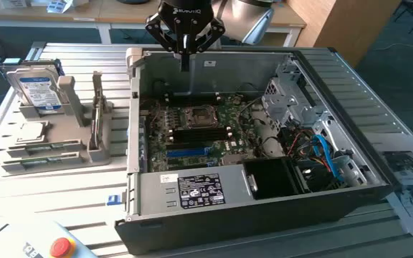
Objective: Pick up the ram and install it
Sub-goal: 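Reach for the ram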
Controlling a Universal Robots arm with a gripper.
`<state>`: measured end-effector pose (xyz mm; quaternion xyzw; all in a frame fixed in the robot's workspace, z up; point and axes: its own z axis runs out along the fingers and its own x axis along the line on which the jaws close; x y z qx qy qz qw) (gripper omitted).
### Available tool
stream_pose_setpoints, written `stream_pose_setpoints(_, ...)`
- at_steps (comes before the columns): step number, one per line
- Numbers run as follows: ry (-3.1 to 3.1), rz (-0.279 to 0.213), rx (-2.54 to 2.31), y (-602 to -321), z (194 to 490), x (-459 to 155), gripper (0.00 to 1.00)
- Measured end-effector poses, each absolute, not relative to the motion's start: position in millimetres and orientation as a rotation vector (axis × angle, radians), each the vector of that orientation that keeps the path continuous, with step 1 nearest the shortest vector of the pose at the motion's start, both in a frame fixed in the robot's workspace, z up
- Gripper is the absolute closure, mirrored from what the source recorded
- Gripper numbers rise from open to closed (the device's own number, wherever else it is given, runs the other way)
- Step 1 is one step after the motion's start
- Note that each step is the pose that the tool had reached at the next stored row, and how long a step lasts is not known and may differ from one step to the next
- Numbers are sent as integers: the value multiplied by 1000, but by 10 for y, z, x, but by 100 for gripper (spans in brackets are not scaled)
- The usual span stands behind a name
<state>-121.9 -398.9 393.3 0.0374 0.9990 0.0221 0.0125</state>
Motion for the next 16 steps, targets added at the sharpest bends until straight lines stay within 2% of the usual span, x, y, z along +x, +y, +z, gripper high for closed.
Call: stream_pose_setpoints(16, 3114, 69, 116, -3988, 3933, -1276, 90)
